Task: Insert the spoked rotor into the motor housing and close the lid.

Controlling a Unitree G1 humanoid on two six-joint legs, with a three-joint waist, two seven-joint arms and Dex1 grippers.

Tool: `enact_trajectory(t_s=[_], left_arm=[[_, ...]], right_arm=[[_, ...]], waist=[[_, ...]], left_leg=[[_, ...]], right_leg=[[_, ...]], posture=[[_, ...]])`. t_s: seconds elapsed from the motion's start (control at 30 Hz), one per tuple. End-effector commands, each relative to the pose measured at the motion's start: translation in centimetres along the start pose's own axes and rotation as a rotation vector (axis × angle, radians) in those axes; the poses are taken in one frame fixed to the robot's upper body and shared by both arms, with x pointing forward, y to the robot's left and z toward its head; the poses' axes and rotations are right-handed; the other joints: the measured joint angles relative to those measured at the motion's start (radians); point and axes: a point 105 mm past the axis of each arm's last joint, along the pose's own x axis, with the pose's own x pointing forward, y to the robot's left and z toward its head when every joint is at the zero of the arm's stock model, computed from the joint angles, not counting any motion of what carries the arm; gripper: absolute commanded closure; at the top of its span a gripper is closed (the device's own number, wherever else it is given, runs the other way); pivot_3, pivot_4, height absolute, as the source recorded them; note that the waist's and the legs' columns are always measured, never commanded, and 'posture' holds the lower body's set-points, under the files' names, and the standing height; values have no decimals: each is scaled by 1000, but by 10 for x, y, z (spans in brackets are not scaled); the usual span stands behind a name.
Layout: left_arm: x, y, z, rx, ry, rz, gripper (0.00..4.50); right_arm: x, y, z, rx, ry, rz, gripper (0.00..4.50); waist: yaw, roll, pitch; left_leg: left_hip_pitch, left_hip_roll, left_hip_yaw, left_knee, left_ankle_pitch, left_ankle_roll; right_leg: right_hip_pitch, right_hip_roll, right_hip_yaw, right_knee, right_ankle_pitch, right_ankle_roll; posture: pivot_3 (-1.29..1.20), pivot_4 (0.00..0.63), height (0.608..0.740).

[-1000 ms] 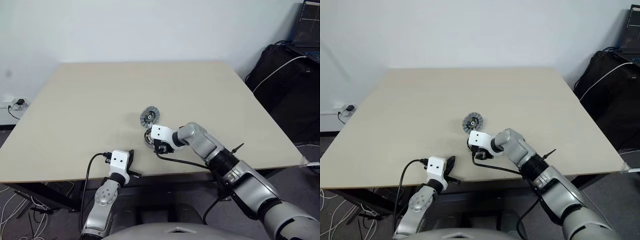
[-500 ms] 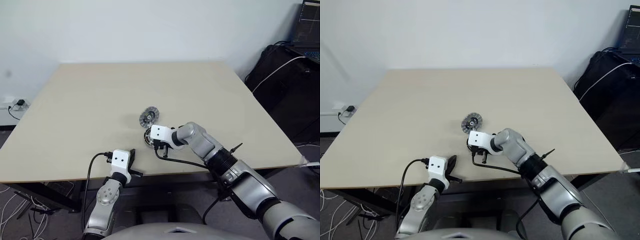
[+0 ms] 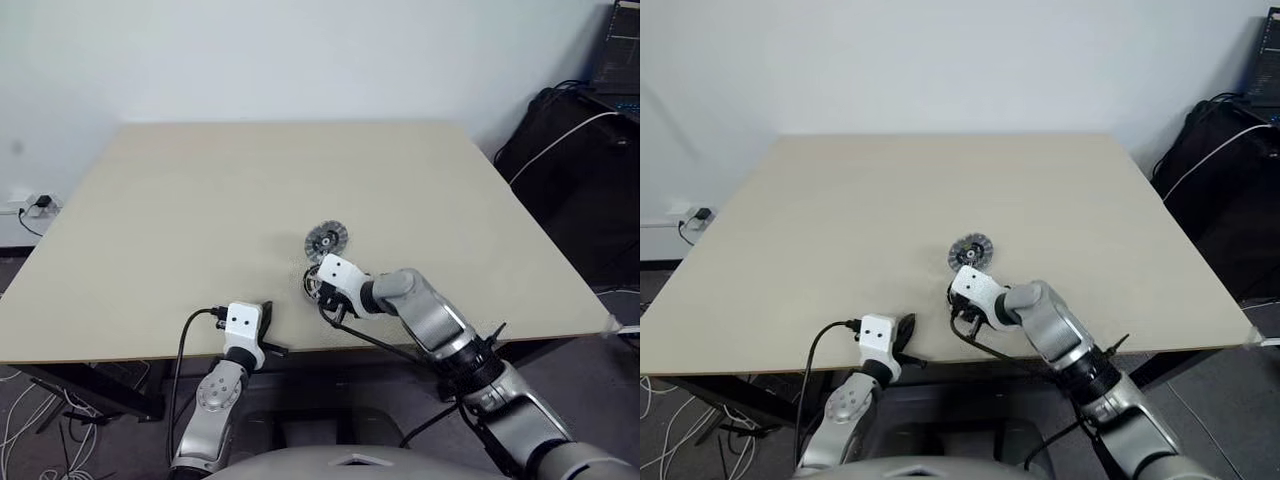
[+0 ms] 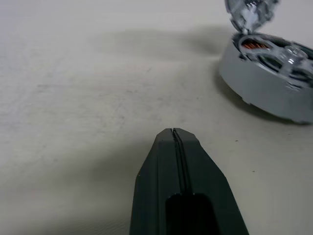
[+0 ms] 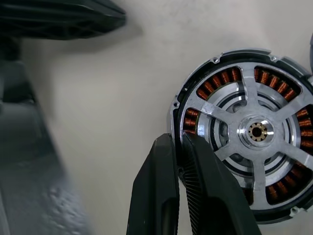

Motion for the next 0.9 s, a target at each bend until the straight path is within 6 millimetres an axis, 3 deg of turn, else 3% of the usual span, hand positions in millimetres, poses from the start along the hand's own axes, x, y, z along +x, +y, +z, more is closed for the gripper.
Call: enact_trajectory(t_s=[0.03, 0.33, 0.6, 0.67, 0.73, 0.87, 0.9], left_arm=[[3, -5, 10, -2, -44, -23, 4500], [4, -8, 9, -6, -38, -37, 4500], [3, -8, 8, -13, -38, -29, 4500], [3, -7, 9, -14, -38, -27, 4500], [3, -7, 8, -14, -39, -26, 4500], [3, -8, 9, -12, -39, -29, 4500], [3, -8, 9, -12, -39, -29, 4500]], right_arm=[[-12, 4, 22, 58, -91, -49, 4485], [5, 3, 30, 282, -102, -138, 4485], [17, 1, 33, 283, -98, -156, 4485], [18, 3, 36, 272, -108, -144, 3848], [15, 12, 52, 285, -186, -69, 3251], [11, 9, 61, 280, -212, -78, 1944], [11, 8, 62, 274, -210, -84, 1944]], waist=[[0, 0, 0], [-2, 0, 0], [-5, 0, 0], [-7, 0, 0], [-9, 0, 0], [-12, 0, 0], [-13, 0, 0]], left_leg=[[0, 0, 0, 0, 0, 0], [0, 0, -1, 2, 0, 1], [1, 0, -1, 2, 1, 2], [1, 0, -1, 2, 2, 2], [1, 0, -1, 3, 2, 2], [1, 0, -1, 2, 2, 2], [0, 0, -1, 2, 2, 2]], right_leg=[[0, 0, 0, 0, 0, 0], [0, 0, -1, 0, 1, 1], [1, -1, -1, 0, 3, 2], [1, -1, -1, 0, 4, 3], [1, -1, -1, 0, 4, 2], [0, -1, -1, 0, 4, 2], [0, -1, -1, 0, 4, 2]], posture=[[0, 0, 740], [0, 0, 740], [0, 0, 740], [0, 0, 740], [0, 0, 740], [0, 0, 740], [0, 0, 740]])
